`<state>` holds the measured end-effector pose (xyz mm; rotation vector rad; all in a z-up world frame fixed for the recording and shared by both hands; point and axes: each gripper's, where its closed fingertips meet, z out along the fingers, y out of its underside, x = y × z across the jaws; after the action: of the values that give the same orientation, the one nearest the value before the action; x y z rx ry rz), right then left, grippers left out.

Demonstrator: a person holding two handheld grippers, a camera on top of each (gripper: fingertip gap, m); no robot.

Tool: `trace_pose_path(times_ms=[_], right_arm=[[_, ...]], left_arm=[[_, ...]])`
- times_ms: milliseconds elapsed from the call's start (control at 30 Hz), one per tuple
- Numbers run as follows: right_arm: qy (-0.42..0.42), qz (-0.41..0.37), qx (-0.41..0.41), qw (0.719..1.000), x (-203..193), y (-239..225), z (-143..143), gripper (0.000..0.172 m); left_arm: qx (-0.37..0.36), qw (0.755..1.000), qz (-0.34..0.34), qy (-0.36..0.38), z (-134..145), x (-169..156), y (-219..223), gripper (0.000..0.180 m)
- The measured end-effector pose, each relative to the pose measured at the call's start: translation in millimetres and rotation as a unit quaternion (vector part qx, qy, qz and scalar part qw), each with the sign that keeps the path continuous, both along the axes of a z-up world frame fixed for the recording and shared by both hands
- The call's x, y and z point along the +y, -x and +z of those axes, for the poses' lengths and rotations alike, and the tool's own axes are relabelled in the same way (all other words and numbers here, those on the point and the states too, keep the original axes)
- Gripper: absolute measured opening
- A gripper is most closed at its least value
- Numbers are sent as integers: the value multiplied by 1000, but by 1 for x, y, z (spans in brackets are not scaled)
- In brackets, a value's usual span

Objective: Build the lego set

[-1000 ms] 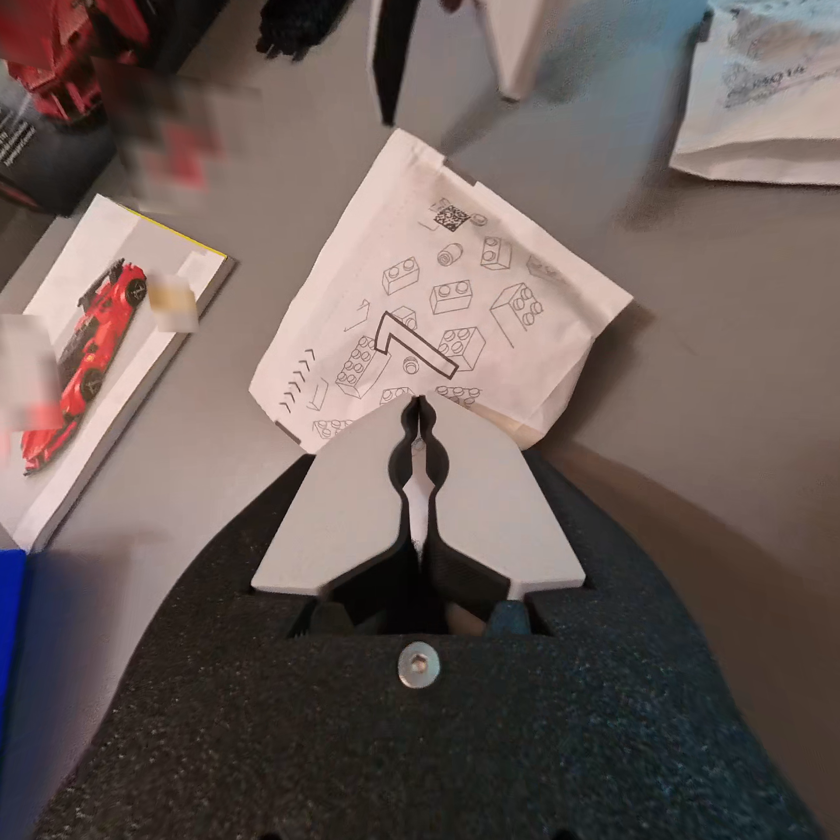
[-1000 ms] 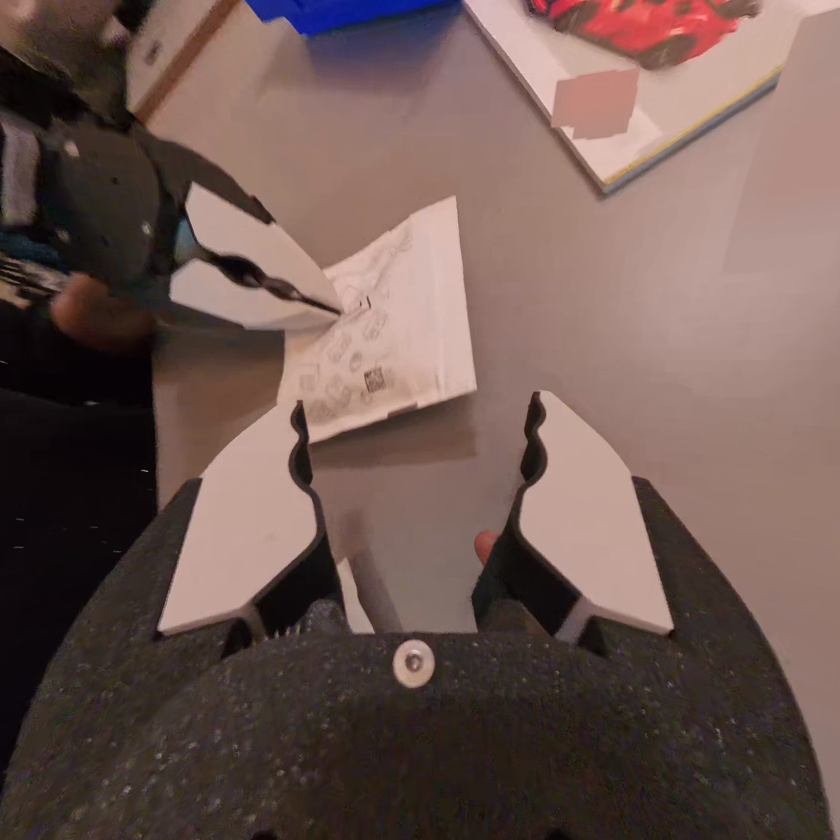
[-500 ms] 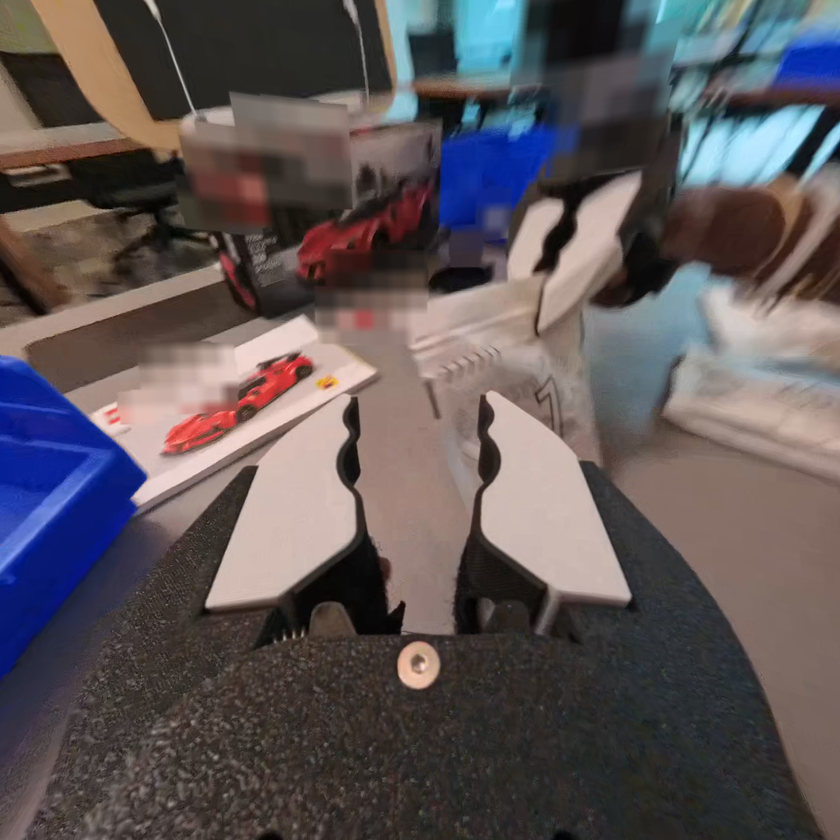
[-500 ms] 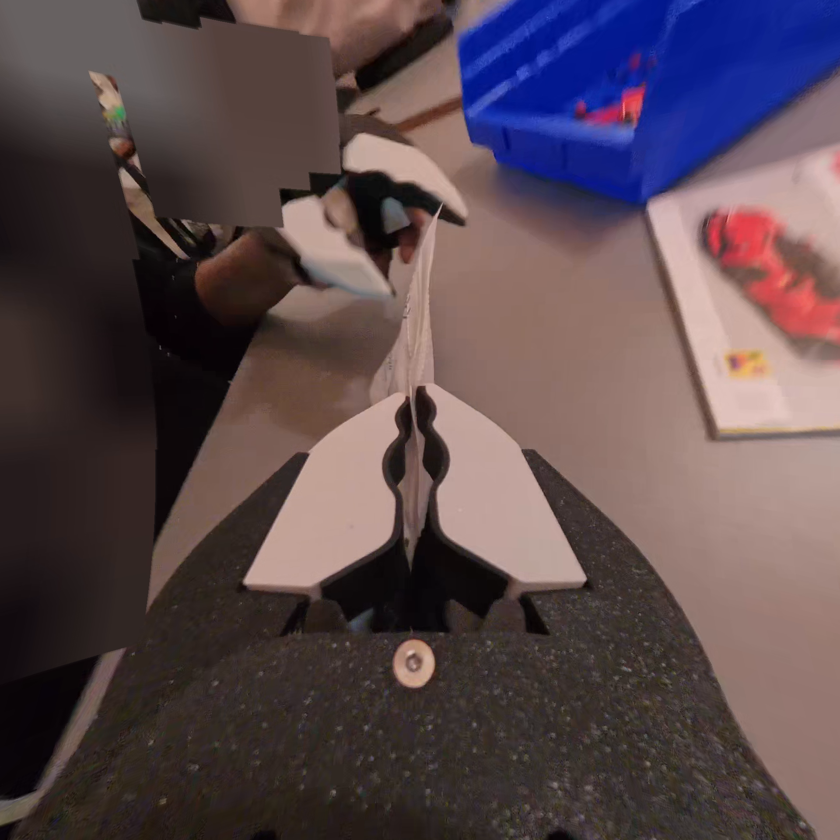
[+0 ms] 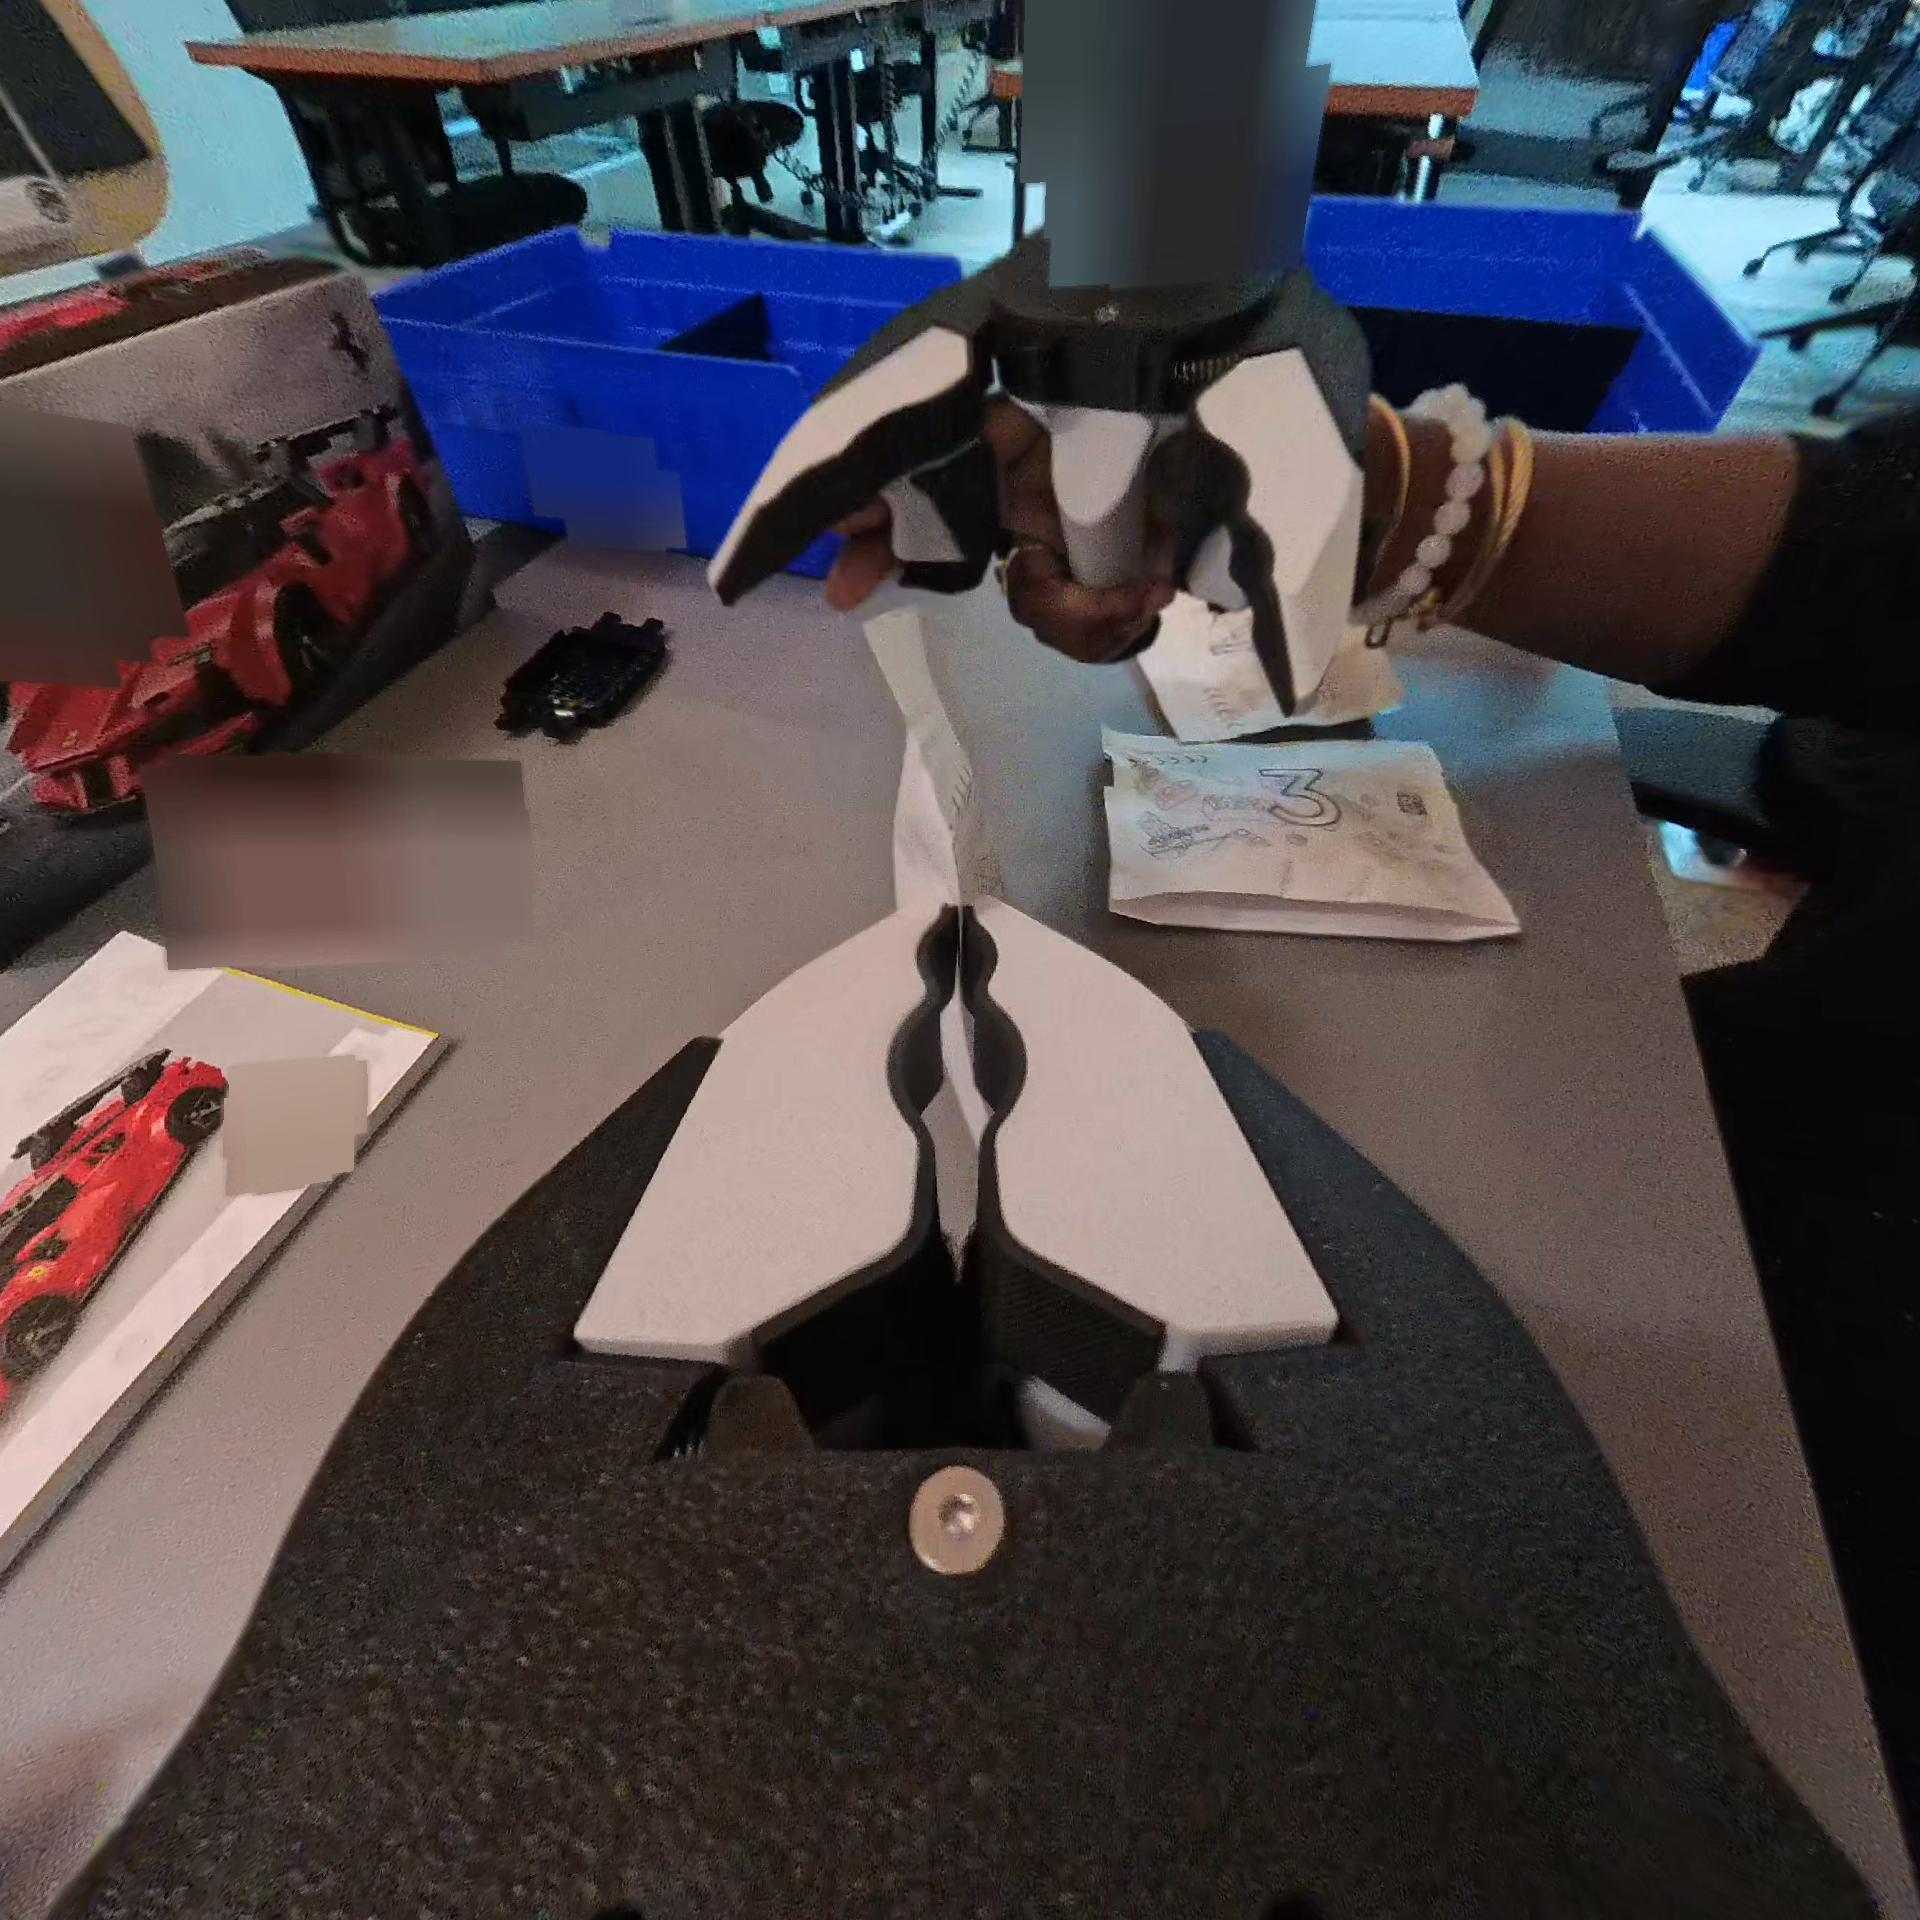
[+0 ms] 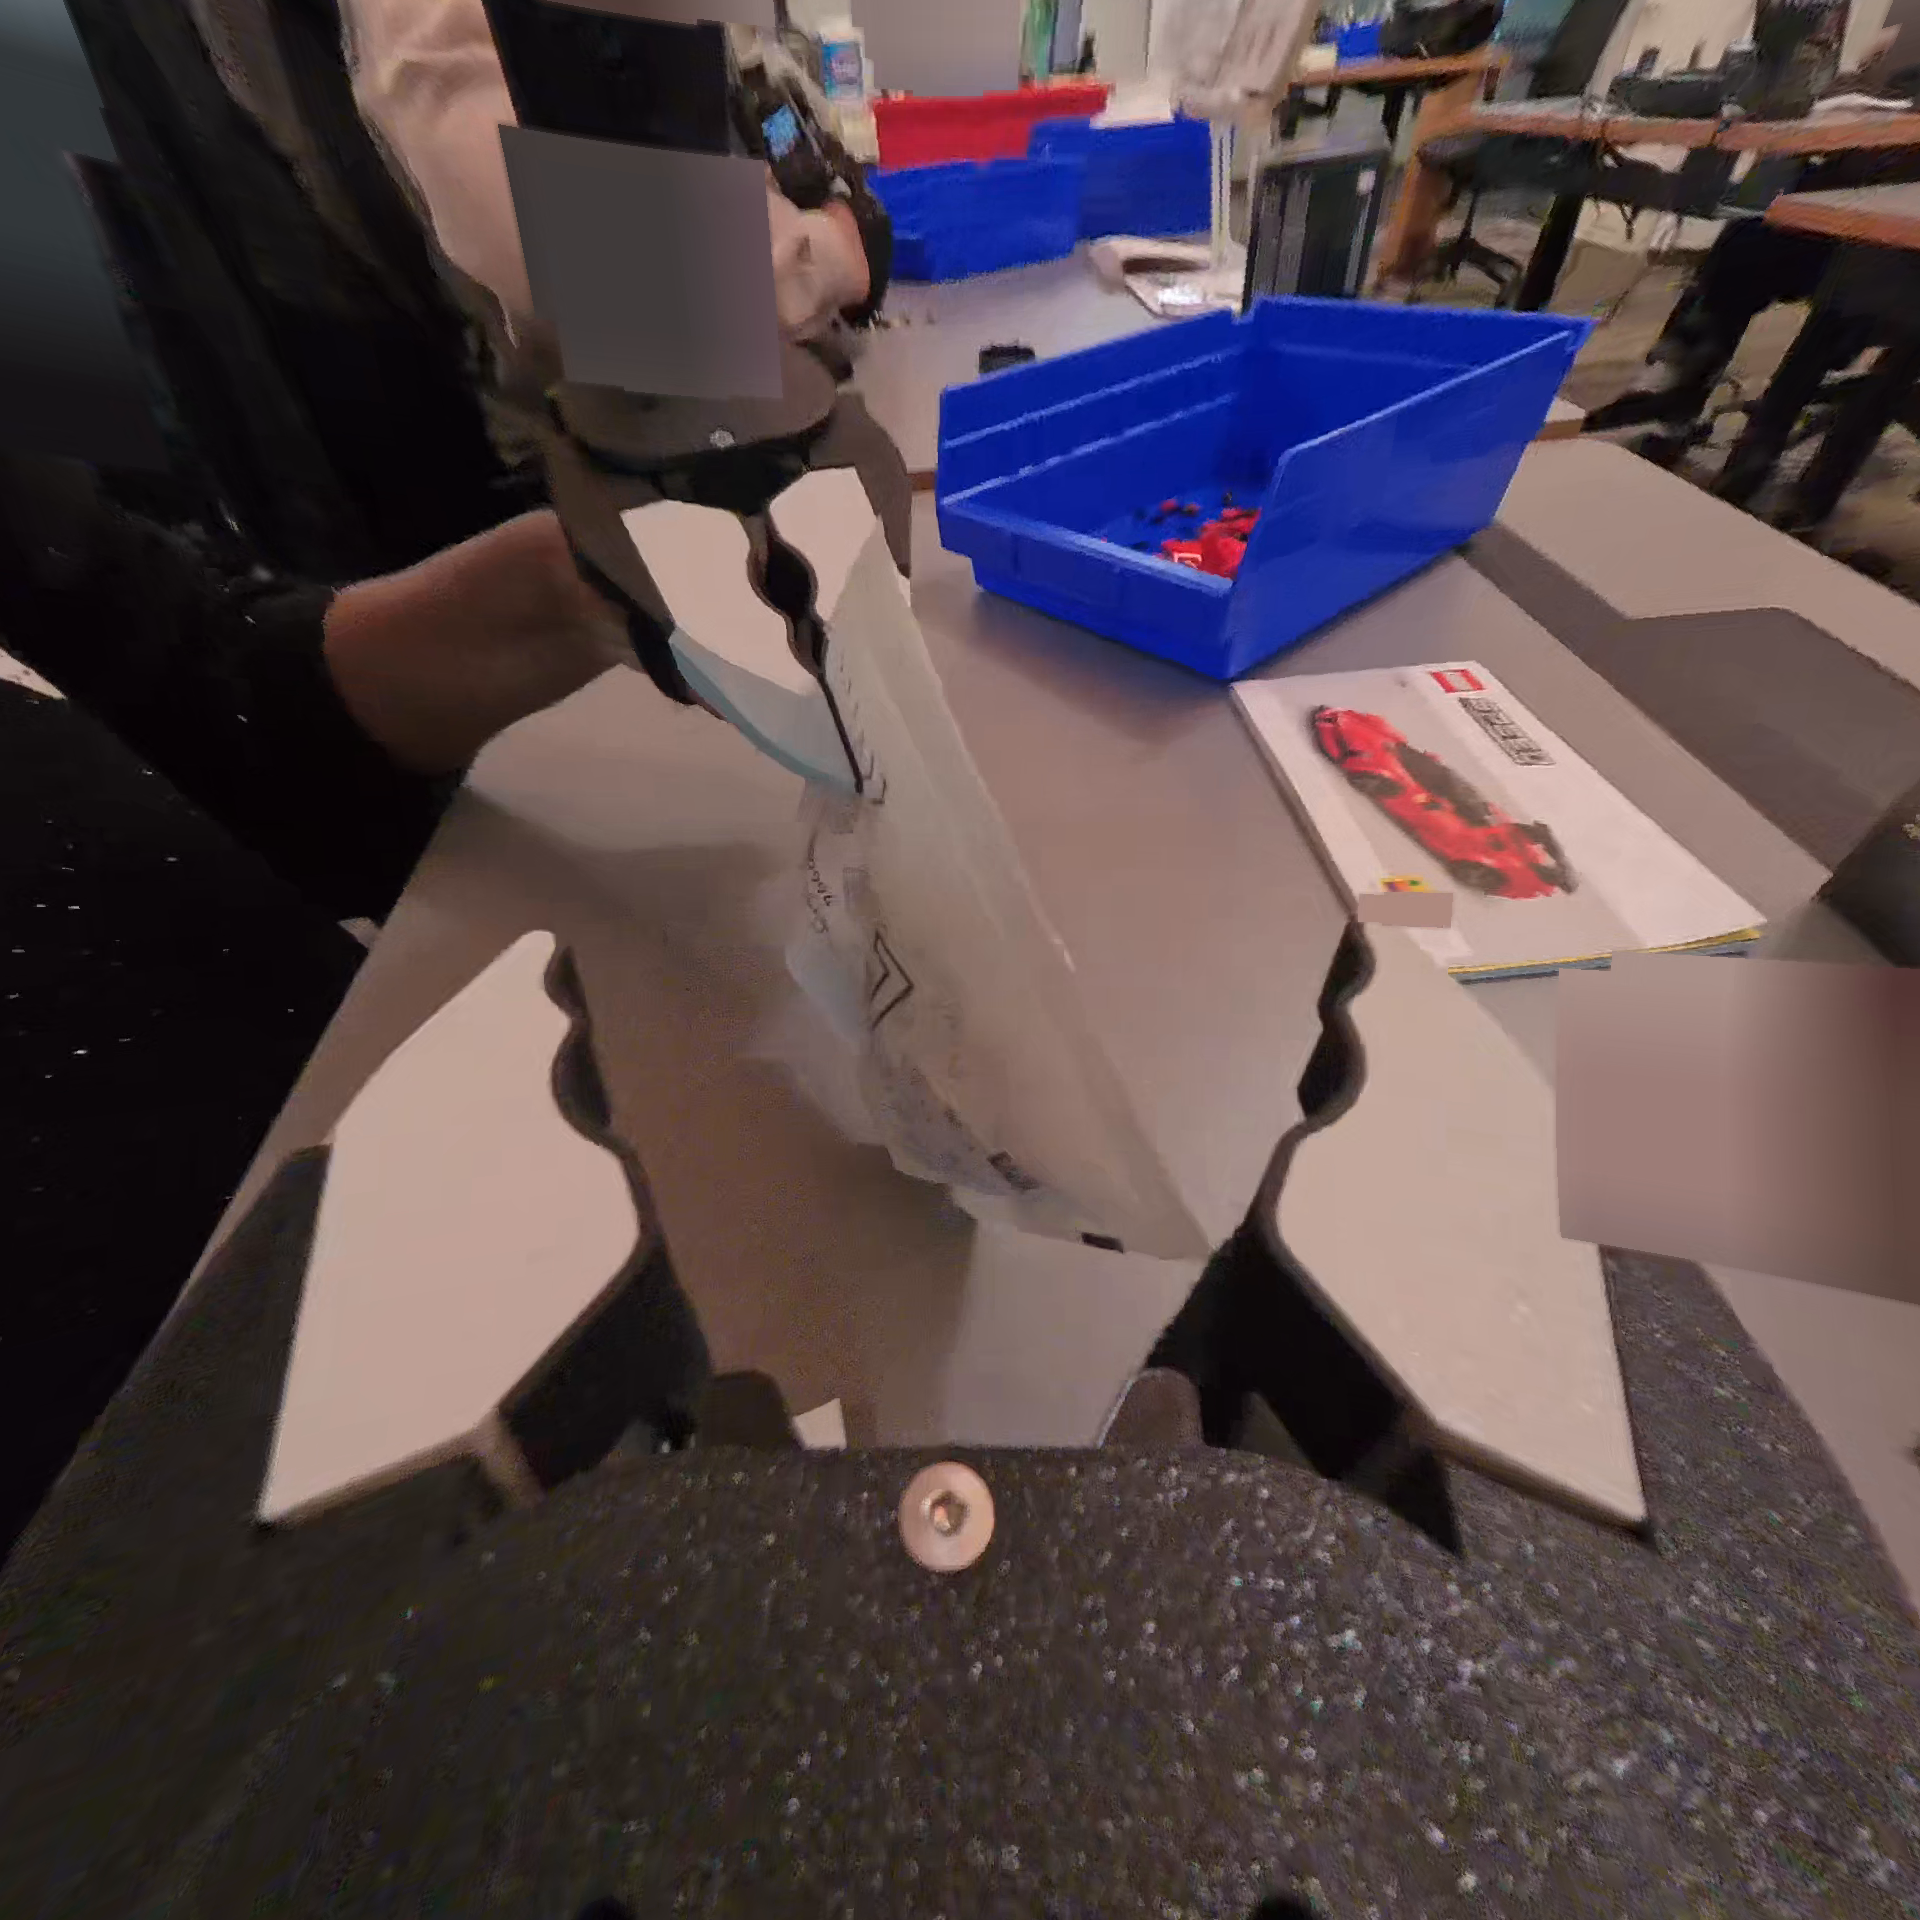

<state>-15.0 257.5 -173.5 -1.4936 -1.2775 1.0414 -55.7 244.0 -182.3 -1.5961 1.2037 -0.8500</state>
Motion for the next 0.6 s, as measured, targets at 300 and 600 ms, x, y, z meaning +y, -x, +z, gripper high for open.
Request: trace_pose_path(times_ms=[300,600], right_arm=[[-106,76,-99,987,-32,35,32,14],[-58,58,-36,996,-30,15,41,0]], left_arm=[[118,990,-60,-38,9,-14,-22,0],[117,985,-51,-120,24,-11,-42,23]])
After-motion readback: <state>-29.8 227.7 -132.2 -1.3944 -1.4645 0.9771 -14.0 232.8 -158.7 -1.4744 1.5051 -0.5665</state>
